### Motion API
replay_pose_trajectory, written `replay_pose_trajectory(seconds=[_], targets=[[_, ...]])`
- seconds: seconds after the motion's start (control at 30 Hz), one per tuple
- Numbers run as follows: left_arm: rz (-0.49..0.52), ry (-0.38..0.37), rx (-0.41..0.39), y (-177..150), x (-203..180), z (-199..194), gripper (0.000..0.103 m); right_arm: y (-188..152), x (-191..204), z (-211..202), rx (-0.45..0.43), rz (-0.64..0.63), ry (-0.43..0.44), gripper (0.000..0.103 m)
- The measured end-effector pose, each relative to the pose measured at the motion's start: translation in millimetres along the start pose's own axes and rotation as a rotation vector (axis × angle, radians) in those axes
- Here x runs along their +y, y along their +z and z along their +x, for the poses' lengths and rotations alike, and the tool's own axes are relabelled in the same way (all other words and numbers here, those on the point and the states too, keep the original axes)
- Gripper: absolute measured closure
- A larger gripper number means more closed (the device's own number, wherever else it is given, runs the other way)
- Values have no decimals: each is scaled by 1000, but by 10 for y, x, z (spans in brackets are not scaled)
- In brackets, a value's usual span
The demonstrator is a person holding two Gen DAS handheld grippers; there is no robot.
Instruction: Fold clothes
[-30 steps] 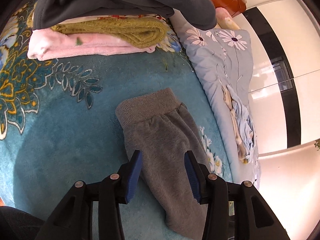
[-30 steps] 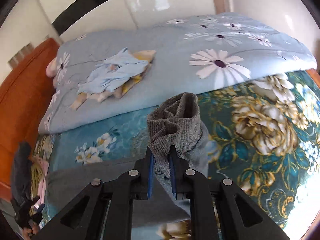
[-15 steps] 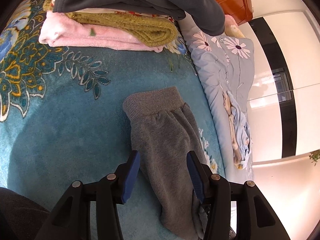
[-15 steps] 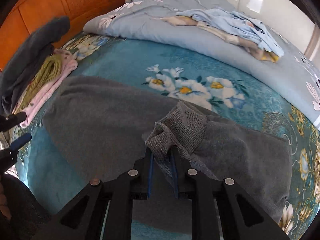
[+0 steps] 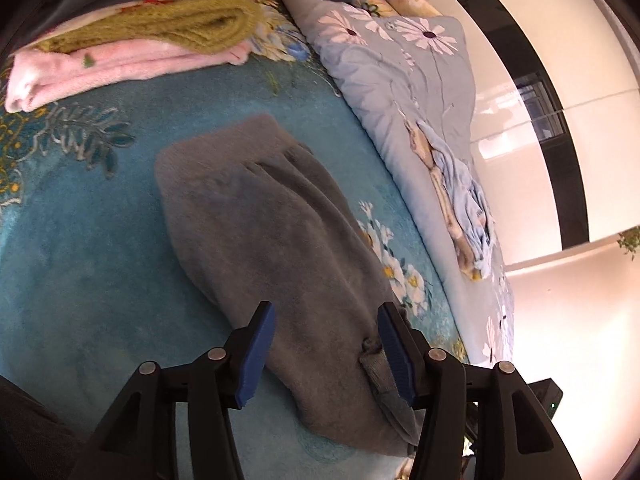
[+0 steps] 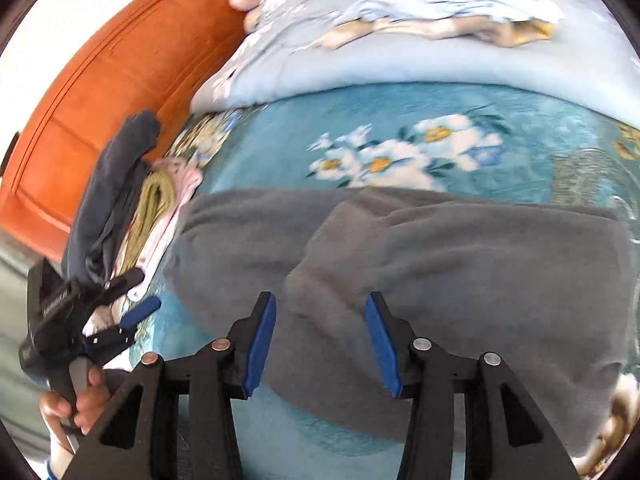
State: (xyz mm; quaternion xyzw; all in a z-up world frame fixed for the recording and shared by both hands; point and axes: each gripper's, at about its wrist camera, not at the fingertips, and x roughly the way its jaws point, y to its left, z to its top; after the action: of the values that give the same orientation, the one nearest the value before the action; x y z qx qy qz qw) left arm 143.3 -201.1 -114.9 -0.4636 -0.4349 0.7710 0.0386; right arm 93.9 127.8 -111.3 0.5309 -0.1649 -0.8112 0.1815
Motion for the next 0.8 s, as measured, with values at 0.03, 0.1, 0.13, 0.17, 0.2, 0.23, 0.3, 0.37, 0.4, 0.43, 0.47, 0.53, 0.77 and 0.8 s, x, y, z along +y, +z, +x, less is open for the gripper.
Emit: replay_pose_trajectory(seconds=[0.03,0.1,0.13,0.17,0.2,0.23,0.3,0.37,0.4,0.43,0.47,0.53,0.77,0.8], targets=[[30,-6,38,-57,-108,126,46,24,-128,-64,-20,22,-65,50],[97,-12,121,-173,-340,401,46,33,-390,-160,-21,76,-144,50],[141,-7,158,-230,-458,534,46,35,-520,-208,-20,103,-182,50],[181,3,186,-279,-562,645,46,7,-637,-243,-9,133,-202,50],[208,15,210,-316,-637,754,46,-21,-754,-282,2,162,-222,50],[210,31,232,-341,-660,856,46,-58,-872,-357,2,183,-237,50],[194,66,270,-384,-660,1042,46,-138,-1057,-468,1,211,-261,50],[162,81,299,-432,-615,1149,46,-198,-1164,-504,10,221,-277,50],[154,73,306,-444,-599,1177,46,-220,-1198,-515,15,224,-281,50],[168,57,299,-454,-633,1168,47,-258,-1221,-545,17,225,-281,50],[188,39,289,-464,-681,1151,47,-268,-1221,-543,17,226,-281,50],[229,5,268,-485,-778,1117,48,-256,-1197,-540,13,221,-290,50],[193,32,239,-397,-673,961,48,-107,-878,-402,4,56,-282,45],[132,20,227,-326,-604,857,47,-107,-842,-312,44,19,-288,45]])
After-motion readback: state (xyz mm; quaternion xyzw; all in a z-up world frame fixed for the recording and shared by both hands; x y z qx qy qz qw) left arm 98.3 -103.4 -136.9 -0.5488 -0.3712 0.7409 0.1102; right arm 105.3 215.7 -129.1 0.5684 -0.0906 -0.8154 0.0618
